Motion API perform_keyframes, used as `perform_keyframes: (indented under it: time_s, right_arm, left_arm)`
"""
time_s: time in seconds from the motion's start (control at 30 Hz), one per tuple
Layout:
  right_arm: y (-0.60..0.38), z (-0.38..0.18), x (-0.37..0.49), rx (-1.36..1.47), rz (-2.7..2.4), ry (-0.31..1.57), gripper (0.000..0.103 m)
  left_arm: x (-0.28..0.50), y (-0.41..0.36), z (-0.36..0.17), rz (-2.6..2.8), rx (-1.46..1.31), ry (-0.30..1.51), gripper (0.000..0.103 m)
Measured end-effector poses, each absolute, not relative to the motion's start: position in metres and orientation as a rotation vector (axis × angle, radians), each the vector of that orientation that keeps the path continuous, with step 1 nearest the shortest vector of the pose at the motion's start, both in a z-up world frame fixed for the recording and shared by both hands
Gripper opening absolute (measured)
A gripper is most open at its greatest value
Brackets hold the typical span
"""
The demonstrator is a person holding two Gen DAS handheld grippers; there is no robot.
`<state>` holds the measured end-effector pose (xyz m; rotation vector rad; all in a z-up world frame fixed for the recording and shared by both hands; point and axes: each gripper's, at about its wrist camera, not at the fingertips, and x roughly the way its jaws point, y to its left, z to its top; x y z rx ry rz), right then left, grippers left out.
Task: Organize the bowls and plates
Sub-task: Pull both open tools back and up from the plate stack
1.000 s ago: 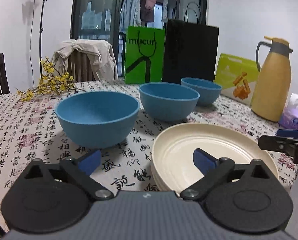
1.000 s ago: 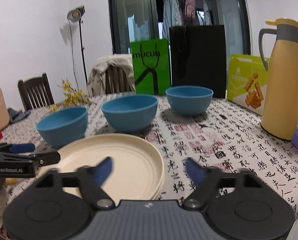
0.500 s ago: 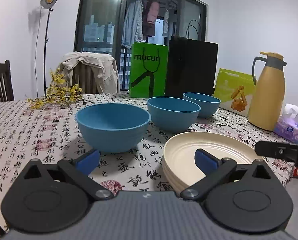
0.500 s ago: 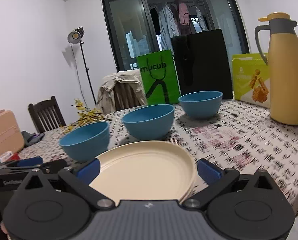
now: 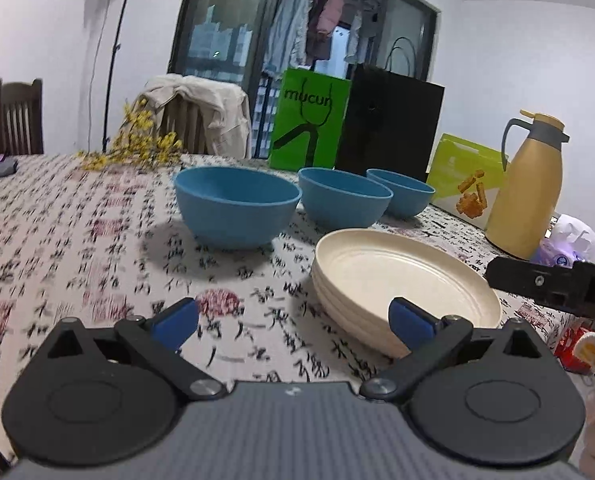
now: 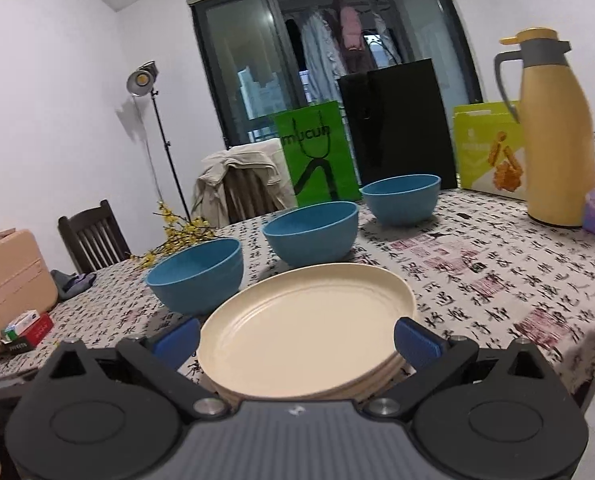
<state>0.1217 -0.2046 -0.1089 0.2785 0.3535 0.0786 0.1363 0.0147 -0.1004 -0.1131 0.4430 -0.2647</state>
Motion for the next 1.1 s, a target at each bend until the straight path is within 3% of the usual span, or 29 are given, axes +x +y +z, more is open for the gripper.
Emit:
perform_keyframes:
  time_s: [0.57,1.1]
  right_arm:
    - [-0.215,-0.107,0.120,0.301,0.145,0.313,0.103]
    - [-0.259,-0.112,0.146,0.177,0.238,0.201,0.103]
  left_arm:
    - [0.128,0.016,-0.095,-0.213,-0.171,0.430,0.103]
    - [0.166,-0.033,-0.087,-0.070,-0.144,0.456,0.103]
